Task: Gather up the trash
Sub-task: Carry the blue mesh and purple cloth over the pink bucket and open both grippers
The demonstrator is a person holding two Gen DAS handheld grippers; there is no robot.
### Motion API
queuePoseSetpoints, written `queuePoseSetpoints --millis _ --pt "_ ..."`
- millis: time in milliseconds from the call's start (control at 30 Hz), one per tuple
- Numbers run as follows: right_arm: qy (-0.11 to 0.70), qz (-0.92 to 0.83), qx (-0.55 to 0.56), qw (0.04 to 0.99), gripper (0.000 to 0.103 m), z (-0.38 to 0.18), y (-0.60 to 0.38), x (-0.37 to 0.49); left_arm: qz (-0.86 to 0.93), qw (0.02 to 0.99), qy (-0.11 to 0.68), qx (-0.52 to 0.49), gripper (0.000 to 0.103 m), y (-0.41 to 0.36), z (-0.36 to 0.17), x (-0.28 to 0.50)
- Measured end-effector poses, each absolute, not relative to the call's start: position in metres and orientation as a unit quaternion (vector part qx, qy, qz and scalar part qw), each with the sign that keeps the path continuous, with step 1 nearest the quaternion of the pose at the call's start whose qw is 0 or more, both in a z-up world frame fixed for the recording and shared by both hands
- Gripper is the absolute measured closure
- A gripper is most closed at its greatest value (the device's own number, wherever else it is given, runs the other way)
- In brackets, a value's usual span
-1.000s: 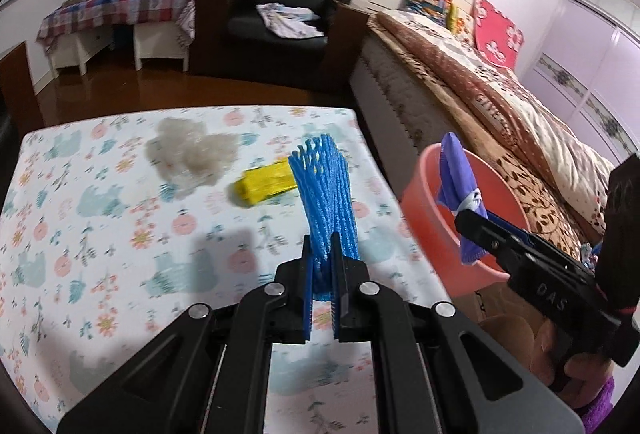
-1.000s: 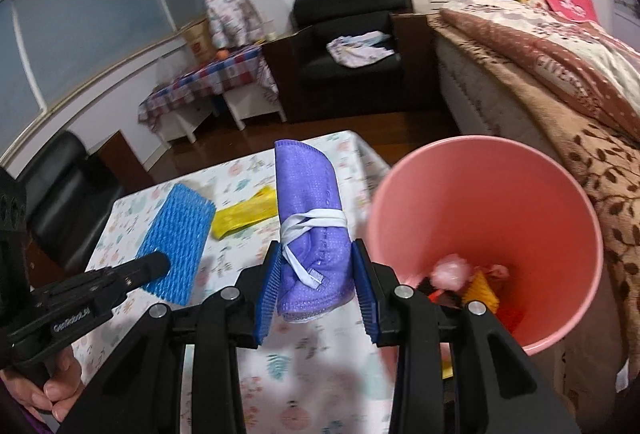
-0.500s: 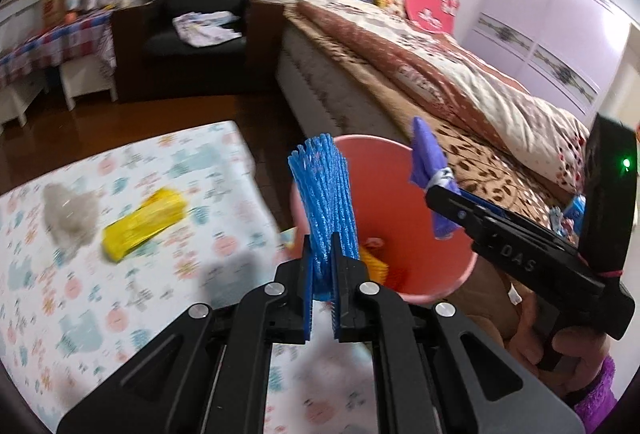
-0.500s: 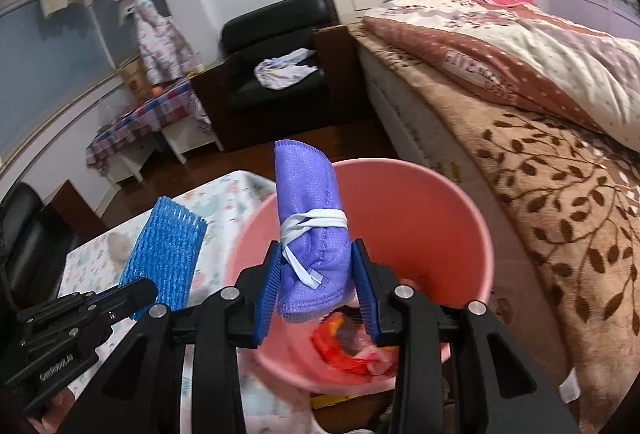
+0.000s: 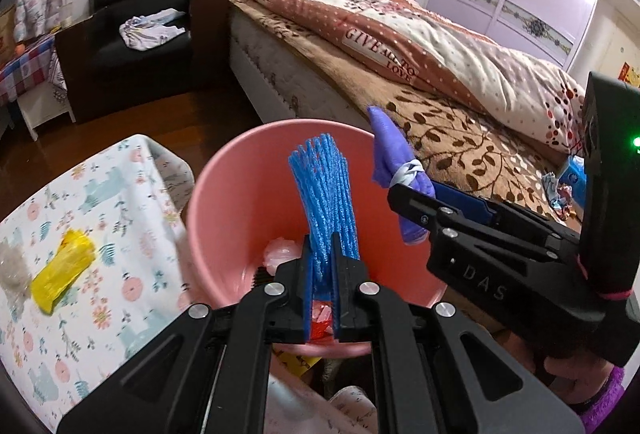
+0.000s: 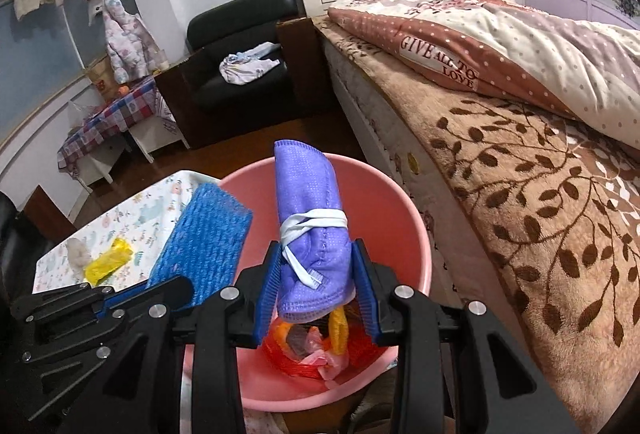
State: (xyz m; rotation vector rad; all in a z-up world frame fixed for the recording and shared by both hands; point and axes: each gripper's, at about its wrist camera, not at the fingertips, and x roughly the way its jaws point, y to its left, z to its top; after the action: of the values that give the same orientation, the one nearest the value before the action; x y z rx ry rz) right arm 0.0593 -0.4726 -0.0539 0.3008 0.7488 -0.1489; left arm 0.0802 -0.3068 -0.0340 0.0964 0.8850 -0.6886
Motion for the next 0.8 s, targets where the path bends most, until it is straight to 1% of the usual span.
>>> queuePoseSetpoints --millis 300,367,433,533,600,700,800 --pt "0.374 -0.074 0.15 0.912 0.067 -0.064 -0.477 0.063 -0.318 0.843 0.43 0.053 0.096 -0.319 -0.044 0.09" --pt "0.375 -0.073 0.149 0.912 0.067 -0.065 -0.477 0.064 -0.314 0.842 0.434 0.054 0.086 -0.32 -0.045 0.092" --pt "0.375 -0.078 0.153 0.911 0.067 -0.066 -0.478 0.064 -0.305 0.846 0.434 0.055 0.07 -0.319 -0.046 0.094" --pt "0.375 -0.079 0.167 0.908 0.059 -0.068 -0.483 0.063 -0.3 0.847 0.437 0.045 0.06 -0.313 -0.046 0.097" --pt "0.375 -0.078 0.174 0.907 0.052 -0.068 -0.485 0.062 -0.297 0.848 0.438 0.04 0.057 -0.31 -0.045 0.099" --pt "0.372 -0.075 0.174 0.909 0.049 -0.066 -0.483 0.061 -0.295 0.849 0.436 0.037 0.054 -0.305 -0.043 0.098" --pt "0.368 -0.074 0.17 0.911 0.046 -0.062 -0.481 0.059 -0.293 0.85 0.436 0.033 0.053 -0.298 -0.042 0.097"
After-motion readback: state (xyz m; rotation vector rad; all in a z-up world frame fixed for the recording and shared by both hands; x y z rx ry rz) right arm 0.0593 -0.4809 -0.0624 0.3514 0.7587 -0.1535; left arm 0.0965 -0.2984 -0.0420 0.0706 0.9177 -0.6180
